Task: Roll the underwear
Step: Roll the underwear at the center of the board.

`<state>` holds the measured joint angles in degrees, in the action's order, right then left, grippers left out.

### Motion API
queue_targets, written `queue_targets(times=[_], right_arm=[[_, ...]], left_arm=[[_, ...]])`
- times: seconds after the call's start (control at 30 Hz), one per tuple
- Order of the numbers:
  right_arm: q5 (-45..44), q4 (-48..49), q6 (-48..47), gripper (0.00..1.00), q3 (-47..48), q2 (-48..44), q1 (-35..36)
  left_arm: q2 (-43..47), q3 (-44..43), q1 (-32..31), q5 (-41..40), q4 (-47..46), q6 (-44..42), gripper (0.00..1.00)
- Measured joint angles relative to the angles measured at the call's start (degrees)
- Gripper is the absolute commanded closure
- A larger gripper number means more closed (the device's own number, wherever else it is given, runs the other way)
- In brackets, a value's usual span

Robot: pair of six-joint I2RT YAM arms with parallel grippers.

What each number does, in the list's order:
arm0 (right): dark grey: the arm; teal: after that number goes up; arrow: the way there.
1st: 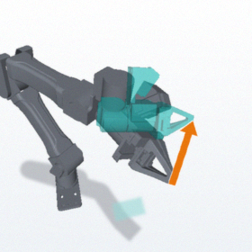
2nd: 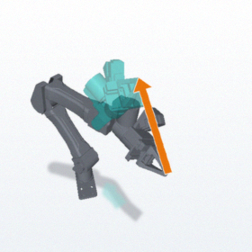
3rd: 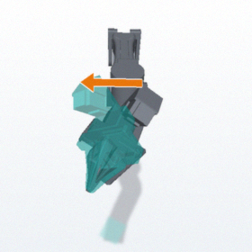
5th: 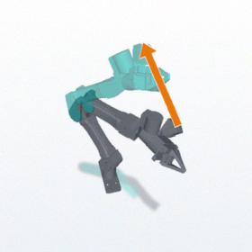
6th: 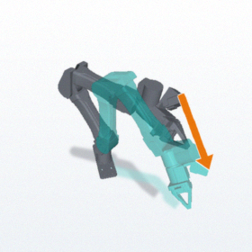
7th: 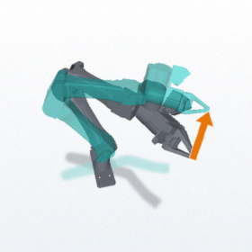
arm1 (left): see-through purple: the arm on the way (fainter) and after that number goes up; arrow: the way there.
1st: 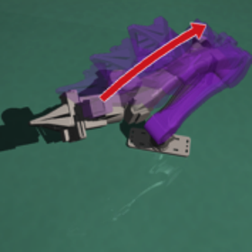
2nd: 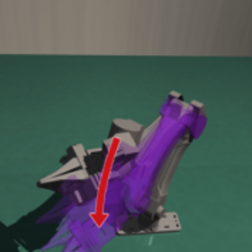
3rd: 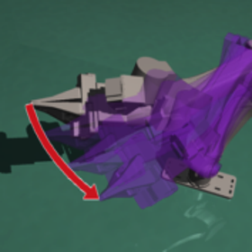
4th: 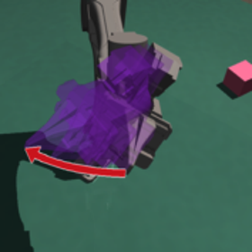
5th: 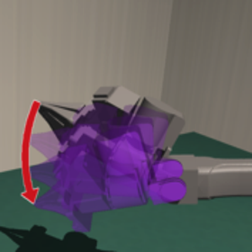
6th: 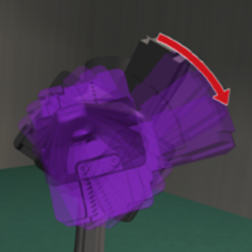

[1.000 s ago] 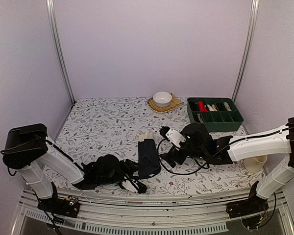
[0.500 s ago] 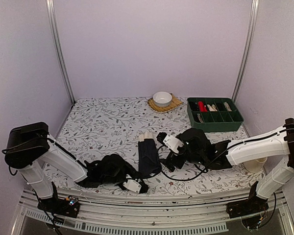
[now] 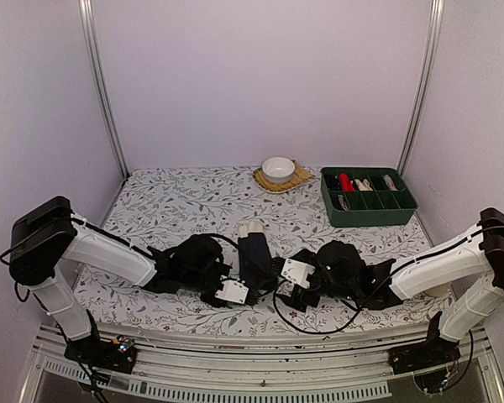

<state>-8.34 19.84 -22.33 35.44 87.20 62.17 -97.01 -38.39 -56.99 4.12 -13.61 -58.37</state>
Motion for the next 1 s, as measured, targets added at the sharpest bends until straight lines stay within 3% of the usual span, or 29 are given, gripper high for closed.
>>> queue_targets(times=[0.2, 0.47, 0.8, 0.9, 1.0], right_arm=[[0.68, 4.72, -7.61, 0.1, -2.95, 1.16, 4.52], [-3.85, 9.27, -13.73, 0.07, -0.81, 10.38, 7.34], [-9.18, 12.83, -17.4, 0.08, 5.46, 18.38, 7.48], [-9.57, 12.83, -17.81, 0.14, 7.19, 19.82, 7.48], [-9.97, 12.7, -18.12, 0.27, 8.26, 20.74, 7.48]], left_arm=[[0.0, -7.13, 5.03, 8.68, 10.36, 4.07, 1.0], [-1.86, -14.51, 10.6, 19.34, 21.35, 8.04, 1.0], [-4.44, -15.78, 10.95, 23.21, 26.47, 9.16, 1.0], [-4.46, -15.8, 10.95, 23.5, 26.6, 9.2, 1.0], [-4.46, -15.8, 10.95, 23.58, 26.69, 9.29, 1.0]])
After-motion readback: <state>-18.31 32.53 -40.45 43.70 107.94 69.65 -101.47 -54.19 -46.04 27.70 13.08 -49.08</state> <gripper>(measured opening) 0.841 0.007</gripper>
